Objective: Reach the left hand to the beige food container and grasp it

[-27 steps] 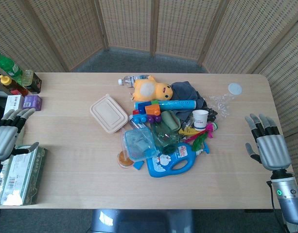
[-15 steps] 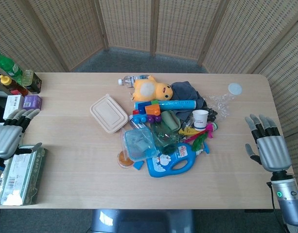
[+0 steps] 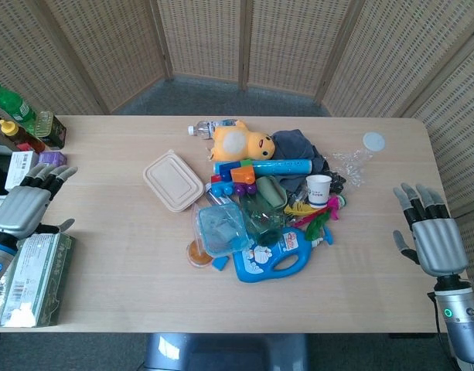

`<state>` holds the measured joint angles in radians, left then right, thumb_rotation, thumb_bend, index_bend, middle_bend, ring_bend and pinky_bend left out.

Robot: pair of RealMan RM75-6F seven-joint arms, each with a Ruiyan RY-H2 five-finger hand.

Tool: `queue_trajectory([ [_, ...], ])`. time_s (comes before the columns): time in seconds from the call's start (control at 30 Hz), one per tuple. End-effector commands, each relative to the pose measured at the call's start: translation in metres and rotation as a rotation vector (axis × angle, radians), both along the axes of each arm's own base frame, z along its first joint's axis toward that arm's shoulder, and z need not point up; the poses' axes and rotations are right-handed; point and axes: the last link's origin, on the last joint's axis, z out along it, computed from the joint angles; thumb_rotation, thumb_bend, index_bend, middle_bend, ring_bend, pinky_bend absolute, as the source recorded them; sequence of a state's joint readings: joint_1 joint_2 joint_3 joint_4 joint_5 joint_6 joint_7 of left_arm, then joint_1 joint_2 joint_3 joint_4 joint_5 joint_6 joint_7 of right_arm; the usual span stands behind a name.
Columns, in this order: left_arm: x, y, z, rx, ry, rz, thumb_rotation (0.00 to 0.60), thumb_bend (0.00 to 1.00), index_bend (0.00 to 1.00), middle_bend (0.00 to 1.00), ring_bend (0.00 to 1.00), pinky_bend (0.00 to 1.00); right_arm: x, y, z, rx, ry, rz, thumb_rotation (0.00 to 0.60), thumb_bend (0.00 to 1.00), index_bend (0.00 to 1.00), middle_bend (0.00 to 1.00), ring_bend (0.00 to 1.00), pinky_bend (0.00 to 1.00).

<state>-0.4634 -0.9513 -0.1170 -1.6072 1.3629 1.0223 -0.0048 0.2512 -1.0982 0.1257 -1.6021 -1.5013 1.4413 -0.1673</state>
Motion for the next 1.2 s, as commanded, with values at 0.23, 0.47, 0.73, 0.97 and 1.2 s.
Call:
queue_trajectory([
  [0.23, 0.027, 0.035, -0.022, -0.050, 0.065, -0.099, 0.504, 0.28, 0.00, 0.00, 0.00, 0.00, -0.004, 0.007, 0.006, -0.016, -0.007, -0.009, 0.588, 0.40, 0.00, 0.00, 0.00, 0.00],
  [0.47, 0.034, 0.059, -0.043, -0.121, 0.169, -0.115, 0.503, 0.27, 0.00, 0.00, 0.00, 0.00, -0.006, 0.012, 0.010, -0.026, -0.014, -0.012, 0.587, 0.40, 0.00, 0.00, 0.00, 0.00],
  [0.73, 0.046, 0.089, -0.081, -0.217, 0.280, -0.142, 0.502, 0.19, 0.00, 0.00, 0.00, 0.00, -0.009, 0.017, 0.014, -0.040, -0.020, -0.014, 0.590, 0.40, 0.00, 0.00, 0.00, 0.00],
  [0.97, 0.062, 0.109, -0.118, -0.251, 0.365, -0.219, 0.503, 0.17, 0.00, 0.00, 0.00, 0.00, -0.013, 0.024, 0.024, -0.071, -0.016, -0.024, 0.588, 0.41, 0.00, 0.00, 0.00, 0.00],
  [1.2, 0.080, 0.127, -0.143, -0.271, 0.397, -0.271, 0.503, 0.14, 0.00, 0.00, 0.00, 0.00, -0.019, 0.033, 0.035, -0.106, -0.013, -0.047, 0.589, 0.41, 0.00, 0.00, 0.00, 0.00],
])
